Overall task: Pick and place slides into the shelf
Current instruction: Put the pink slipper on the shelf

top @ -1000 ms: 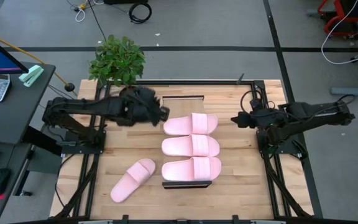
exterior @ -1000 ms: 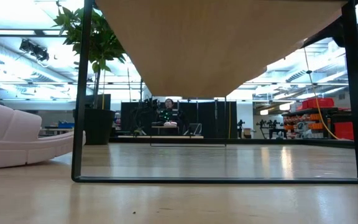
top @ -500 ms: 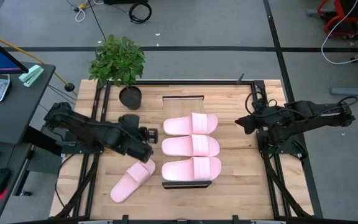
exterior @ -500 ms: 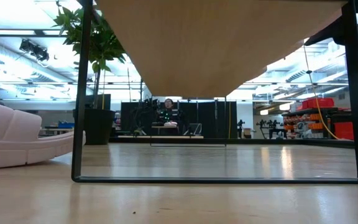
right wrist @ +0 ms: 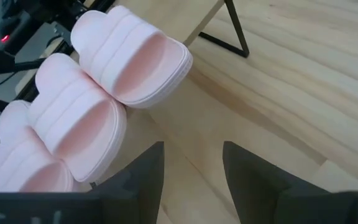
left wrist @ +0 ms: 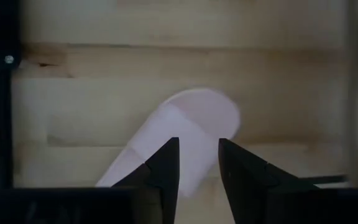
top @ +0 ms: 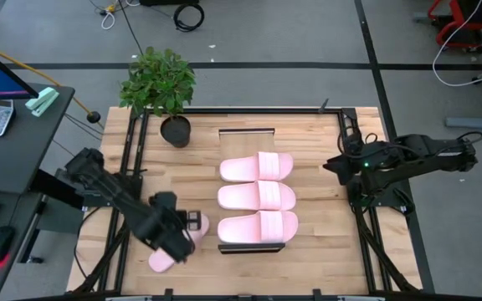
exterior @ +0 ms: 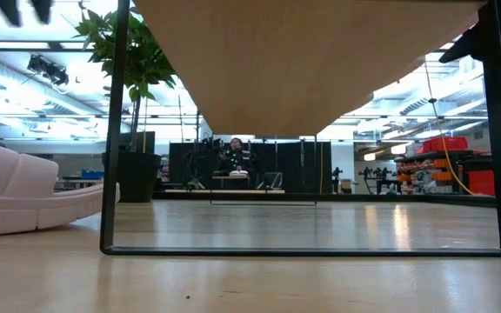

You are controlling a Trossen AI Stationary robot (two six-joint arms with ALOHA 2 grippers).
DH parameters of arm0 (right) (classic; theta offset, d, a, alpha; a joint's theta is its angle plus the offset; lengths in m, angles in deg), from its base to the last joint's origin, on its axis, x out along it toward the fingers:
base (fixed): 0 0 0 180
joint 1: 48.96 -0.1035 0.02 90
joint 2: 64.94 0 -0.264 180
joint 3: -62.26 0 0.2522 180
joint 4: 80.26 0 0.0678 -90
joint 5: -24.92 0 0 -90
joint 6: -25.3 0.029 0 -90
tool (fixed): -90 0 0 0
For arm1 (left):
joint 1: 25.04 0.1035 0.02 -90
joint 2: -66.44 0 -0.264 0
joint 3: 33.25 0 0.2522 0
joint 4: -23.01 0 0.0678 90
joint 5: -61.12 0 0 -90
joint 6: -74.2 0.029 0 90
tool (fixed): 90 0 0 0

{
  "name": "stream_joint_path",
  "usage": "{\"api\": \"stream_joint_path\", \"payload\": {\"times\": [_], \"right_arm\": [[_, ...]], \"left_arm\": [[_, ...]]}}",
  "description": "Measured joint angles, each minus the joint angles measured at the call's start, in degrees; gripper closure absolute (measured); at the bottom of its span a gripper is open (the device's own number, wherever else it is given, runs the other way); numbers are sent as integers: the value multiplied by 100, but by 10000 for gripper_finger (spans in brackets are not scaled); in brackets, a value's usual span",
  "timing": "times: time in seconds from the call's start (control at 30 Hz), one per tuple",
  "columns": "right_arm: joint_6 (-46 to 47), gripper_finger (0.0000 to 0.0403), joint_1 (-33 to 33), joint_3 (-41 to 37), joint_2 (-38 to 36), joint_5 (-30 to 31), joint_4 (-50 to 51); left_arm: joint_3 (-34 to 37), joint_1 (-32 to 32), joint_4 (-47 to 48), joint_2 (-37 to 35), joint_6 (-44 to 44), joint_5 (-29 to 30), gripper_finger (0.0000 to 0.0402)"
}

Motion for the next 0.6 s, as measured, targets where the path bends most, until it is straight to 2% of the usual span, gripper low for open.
{"api": "stream_joint_path", "payload": {"times": [0.1, 0.37, 0.47, 0.6], "right_arm": [[-5, 234, 0, 0, -64, 2, 2], [260, 234, 1, 0, -51, 48, -15], [491, 234, 0, 0, -17, 176, -72], [699, 234, 2, 0, 55, 375, -222]], "left_arm": [[2, -266, -161, 313, 167, -26, 282], [2, -820, -1160, 953, -83, -229, 291], [2, -900, -1329, 1068, -108, -16, 288], [2, -949, -1291, 1068, -26, 886, 285]]}}
